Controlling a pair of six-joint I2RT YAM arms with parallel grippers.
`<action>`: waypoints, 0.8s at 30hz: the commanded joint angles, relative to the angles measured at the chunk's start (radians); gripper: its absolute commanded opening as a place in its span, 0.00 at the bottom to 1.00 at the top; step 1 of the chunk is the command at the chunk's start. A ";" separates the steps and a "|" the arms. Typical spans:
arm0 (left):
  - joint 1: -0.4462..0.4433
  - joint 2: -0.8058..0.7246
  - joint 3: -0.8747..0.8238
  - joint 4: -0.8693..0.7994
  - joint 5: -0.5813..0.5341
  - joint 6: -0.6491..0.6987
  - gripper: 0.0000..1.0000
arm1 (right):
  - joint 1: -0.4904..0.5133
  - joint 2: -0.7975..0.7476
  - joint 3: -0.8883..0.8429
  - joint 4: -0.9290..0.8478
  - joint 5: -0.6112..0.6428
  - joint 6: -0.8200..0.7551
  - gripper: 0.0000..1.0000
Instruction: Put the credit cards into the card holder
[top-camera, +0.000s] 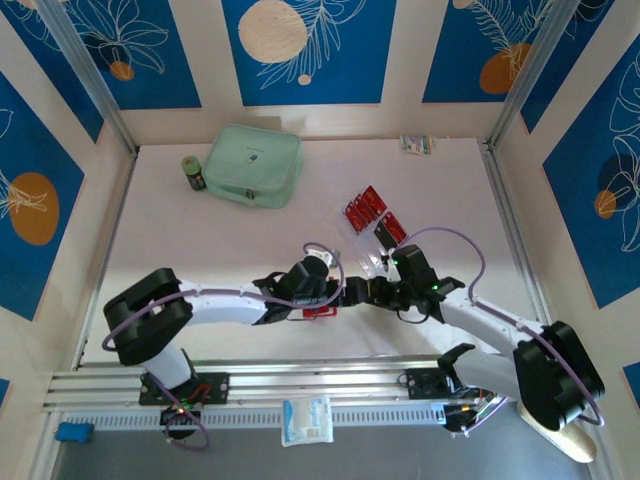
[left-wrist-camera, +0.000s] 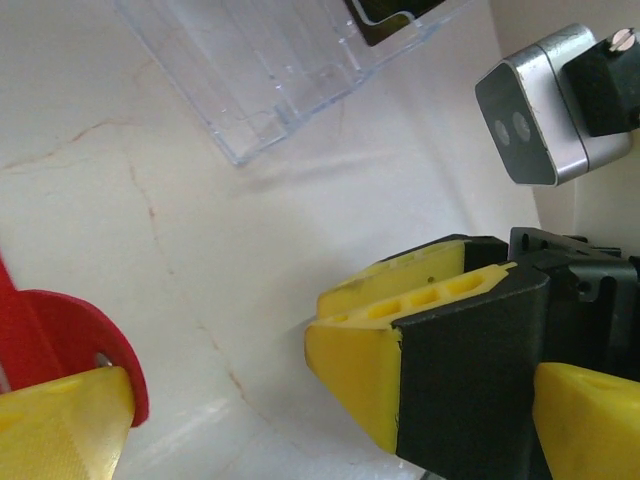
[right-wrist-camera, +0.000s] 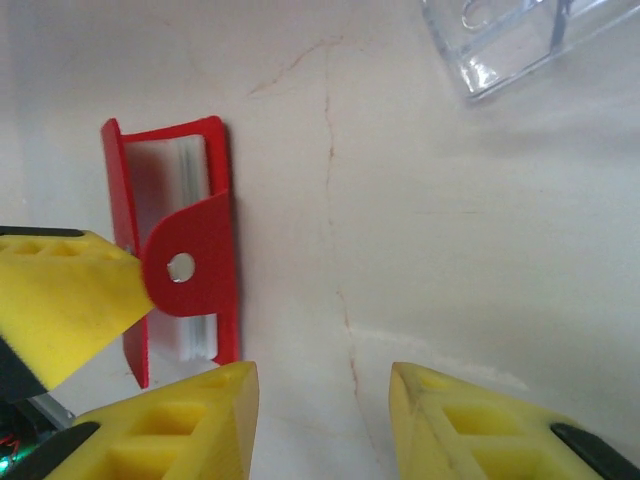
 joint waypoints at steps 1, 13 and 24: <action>0.013 -0.030 -0.004 -0.143 -0.048 0.027 1.00 | 0.015 -0.079 0.015 0.004 -0.057 0.030 0.39; 0.189 -0.408 0.061 -0.419 -0.017 0.166 1.00 | 0.287 -0.010 0.164 0.014 0.080 0.106 0.33; 0.348 -0.610 -0.025 -0.822 -0.230 0.153 1.00 | 0.457 0.419 0.498 0.013 0.117 0.053 0.31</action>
